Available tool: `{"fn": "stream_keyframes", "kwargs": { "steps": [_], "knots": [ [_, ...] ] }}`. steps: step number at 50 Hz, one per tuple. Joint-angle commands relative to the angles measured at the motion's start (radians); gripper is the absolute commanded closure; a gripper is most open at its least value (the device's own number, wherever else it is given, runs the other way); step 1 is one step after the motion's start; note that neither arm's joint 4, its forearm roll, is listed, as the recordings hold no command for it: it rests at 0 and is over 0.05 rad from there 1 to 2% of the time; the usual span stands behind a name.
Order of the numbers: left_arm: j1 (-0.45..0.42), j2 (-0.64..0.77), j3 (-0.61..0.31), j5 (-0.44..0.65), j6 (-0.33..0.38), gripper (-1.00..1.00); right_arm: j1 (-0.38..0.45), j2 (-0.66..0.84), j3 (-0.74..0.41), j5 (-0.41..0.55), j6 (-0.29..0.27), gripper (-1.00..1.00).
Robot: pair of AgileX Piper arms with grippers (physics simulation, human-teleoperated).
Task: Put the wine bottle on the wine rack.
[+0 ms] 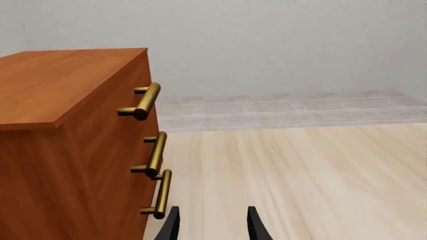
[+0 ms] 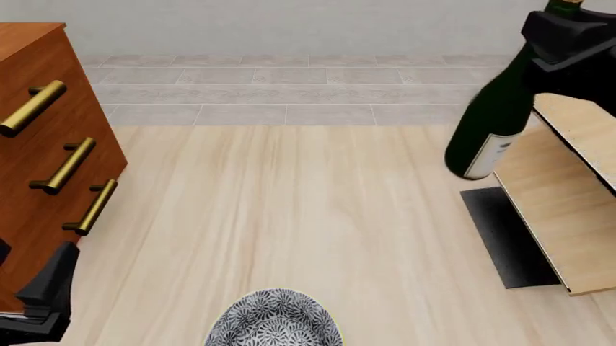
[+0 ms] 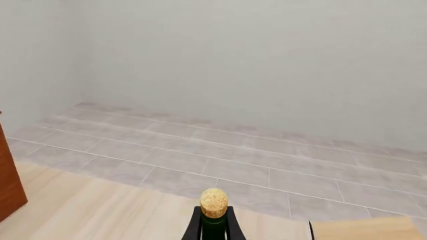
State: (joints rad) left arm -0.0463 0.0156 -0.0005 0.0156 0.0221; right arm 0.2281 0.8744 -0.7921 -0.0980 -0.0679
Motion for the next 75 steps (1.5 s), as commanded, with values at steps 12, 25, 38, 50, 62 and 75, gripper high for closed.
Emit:
{"fn": "stream_keyframes", "kwargs": {
  "steps": [12,25,38,50,62,75],
  "knots": [
    [-0.008,0.019,0.000,-0.022,-0.003,-1.00,-0.127,-0.069,-0.105,0.138,0.088,1.00],
    [-0.013,0.034,0.000,-0.041,-0.003,-1.00,-0.201,-0.099,-0.195,0.244,0.157,1.00],
    [-0.018,0.043,0.000,-0.050,-0.013,-1.00,-0.260,-0.105,-0.241,0.309,0.223,1.00],
    [-0.018,0.033,0.000,-0.035,-0.014,-1.00,-0.303,-0.102,-0.280,0.355,0.268,1.00],
    [-0.025,0.039,0.000,-0.035,-0.017,-1.00,-0.361,-0.103,-0.276,0.371,0.288,1.00],
    [-0.027,0.033,0.000,-0.028,-0.017,-1.00,-0.441,-0.096,-0.262,0.363,0.322,1.00]
  ]
}}
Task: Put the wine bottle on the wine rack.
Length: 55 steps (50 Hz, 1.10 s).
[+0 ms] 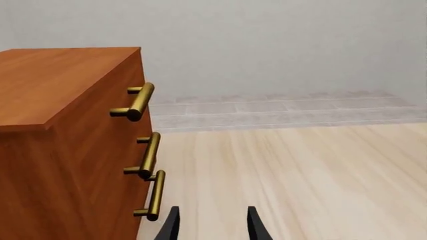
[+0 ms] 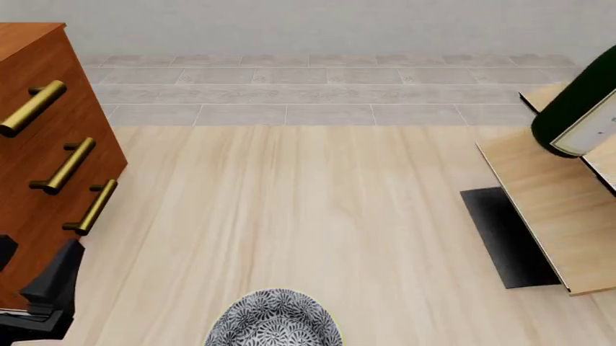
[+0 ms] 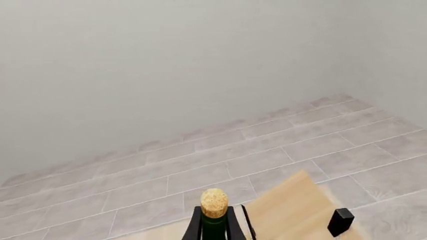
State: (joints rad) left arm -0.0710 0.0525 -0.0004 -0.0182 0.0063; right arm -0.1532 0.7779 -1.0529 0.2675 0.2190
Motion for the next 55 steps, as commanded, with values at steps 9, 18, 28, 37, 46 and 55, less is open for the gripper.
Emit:
{"fn": "stream_keyframes", "kwargs": {
  "steps": [9,18,28,37,46,55],
  "knots": [
    [-0.004,0.001,0.000,0.003,0.002,-1.00,-0.089,0.016,-0.015,0.006,0.050,1.00],
    [-0.007,0.012,0.000,-0.010,-0.001,-1.00,-0.126,0.033,-0.011,-0.005,0.069,1.00],
    [-0.010,0.027,0.000,-0.022,0.002,-1.00,-0.158,0.049,0.001,-0.029,0.083,1.00],
    [-0.009,0.026,0.000,-0.021,0.005,-1.00,-0.173,0.073,0.003,-0.035,0.088,1.00],
    [-0.011,0.028,0.000,-0.019,0.007,-1.00,-0.180,0.076,-0.014,-0.016,0.083,1.00],
    [-0.015,0.024,0.000,-0.011,0.007,-1.00,-0.191,0.101,-0.021,0.007,0.064,1.00]
  ]
}}
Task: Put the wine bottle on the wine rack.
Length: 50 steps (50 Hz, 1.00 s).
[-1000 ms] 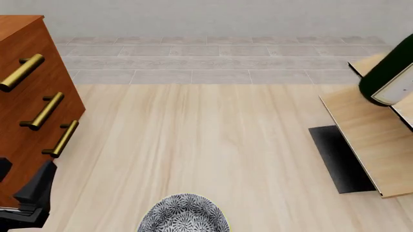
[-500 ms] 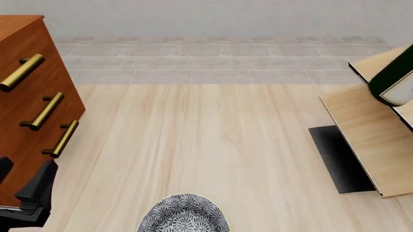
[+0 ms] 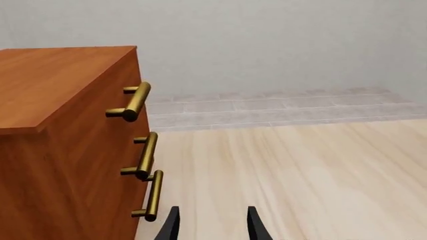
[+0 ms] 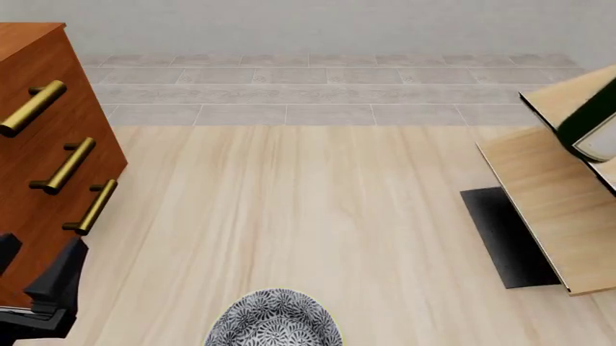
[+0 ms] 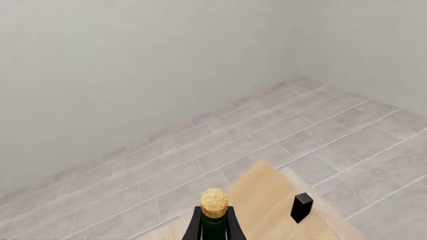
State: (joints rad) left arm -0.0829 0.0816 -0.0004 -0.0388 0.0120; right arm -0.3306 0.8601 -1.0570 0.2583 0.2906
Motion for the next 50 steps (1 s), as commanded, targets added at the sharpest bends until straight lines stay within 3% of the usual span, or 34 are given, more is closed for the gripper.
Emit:
{"fn": "stream_keyframes", "kwargs": {
  "steps": [1,26,50],
  "knots": [
    [-0.003,-0.007,0.000,0.012,0.001,-1.00,-0.013,0.017,-0.017,0.015,-0.005,1.00],
    [-0.007,-0.005,0.000,0.020,0.004,-1.00,-0.062,0.072,-0.001,-0.005,-0.016,1.00],
    [-0.006,0.012,0.000,0.004,0.009,-1.00,-0.100,0.122,0.013,-0.041,0.013,1.00]
  ]
}}
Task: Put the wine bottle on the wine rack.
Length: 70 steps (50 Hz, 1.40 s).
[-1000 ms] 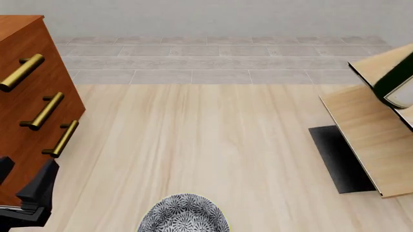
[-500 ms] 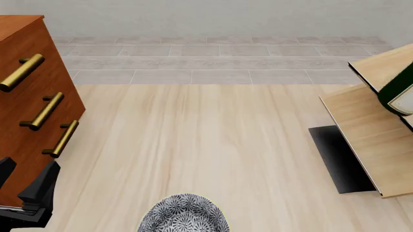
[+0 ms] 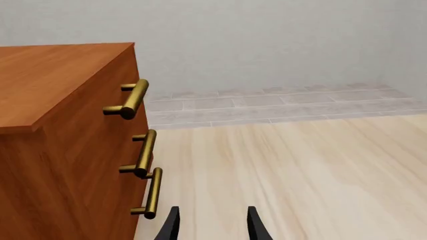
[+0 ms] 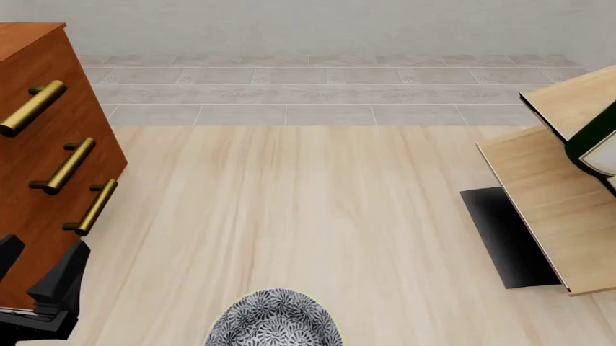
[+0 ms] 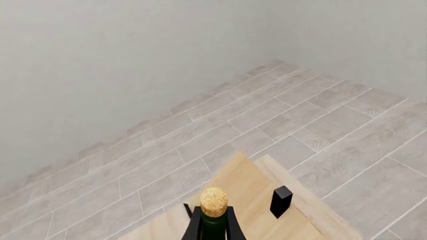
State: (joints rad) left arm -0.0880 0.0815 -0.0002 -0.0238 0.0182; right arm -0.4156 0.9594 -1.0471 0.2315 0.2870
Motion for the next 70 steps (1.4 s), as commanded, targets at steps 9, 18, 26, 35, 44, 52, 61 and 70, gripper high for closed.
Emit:
{"fn": "stream_keyframes", "kwargs": {
  "steps": [9,18,26,35,44,52,61,70],
  "knots": [
    [-0.003,0.042,0.000,-0.043,0.004,-1.00,-0.036,0.058,0.002,-0.028,0.027,1.00],
    [-0.003,0.043,0.000,-0.046,0.001,-1.00,-0.069,0.089,-0.007,-0.040,0.047,1.00],
    [-0.005,0.040,0.000,-0.042,0.007,-1.00,-0.096,0.114,-0.010,-0.054,0.069,1.00],
    [-0.005,0.035,0.000,-0.032,0.008,-1.00,-0.118,0.145,-0.012,-0.069,0.075,1.00],
    [-0.002,0.039,0.000,-0.032,0.008,-1.00,-0.142,0.172,-0.007,-0.087,0.080,1.00],
    [-0.002,0.054,0.000,-0.045,0.008,-1.00,-0.166,0.191,0.000,-0.101,0.084,1.00],
    [-0.002,0.049,0.000,-0.037,0.008,-1.00,-0.189,0.220,0.003,-0.114,0.085,1.00],
    [0.000,0.037,0.000,-0.025,0.009,-1.00,-0.202,0.233,0.014,-0.129,0.085,1.00]
  ]
}}
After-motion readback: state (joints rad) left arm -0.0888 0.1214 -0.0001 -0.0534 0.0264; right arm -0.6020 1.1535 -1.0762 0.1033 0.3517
